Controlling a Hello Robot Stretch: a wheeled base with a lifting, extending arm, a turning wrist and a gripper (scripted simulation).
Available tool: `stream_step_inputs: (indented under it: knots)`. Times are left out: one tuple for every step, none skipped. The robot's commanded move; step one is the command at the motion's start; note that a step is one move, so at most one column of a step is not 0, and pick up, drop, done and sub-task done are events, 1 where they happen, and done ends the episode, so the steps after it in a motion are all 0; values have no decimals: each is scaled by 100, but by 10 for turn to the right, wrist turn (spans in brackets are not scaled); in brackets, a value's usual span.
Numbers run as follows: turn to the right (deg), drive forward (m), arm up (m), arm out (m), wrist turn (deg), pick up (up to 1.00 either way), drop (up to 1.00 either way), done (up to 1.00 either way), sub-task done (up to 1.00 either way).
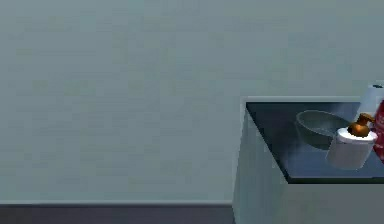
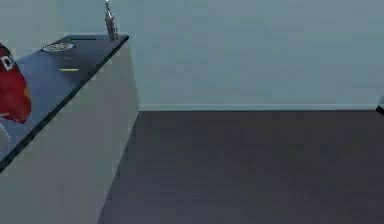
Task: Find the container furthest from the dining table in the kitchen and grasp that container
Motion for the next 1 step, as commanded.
stream_step_inputs:
  knots:
    - [-450,0,0,0,0,0,0,0,0]
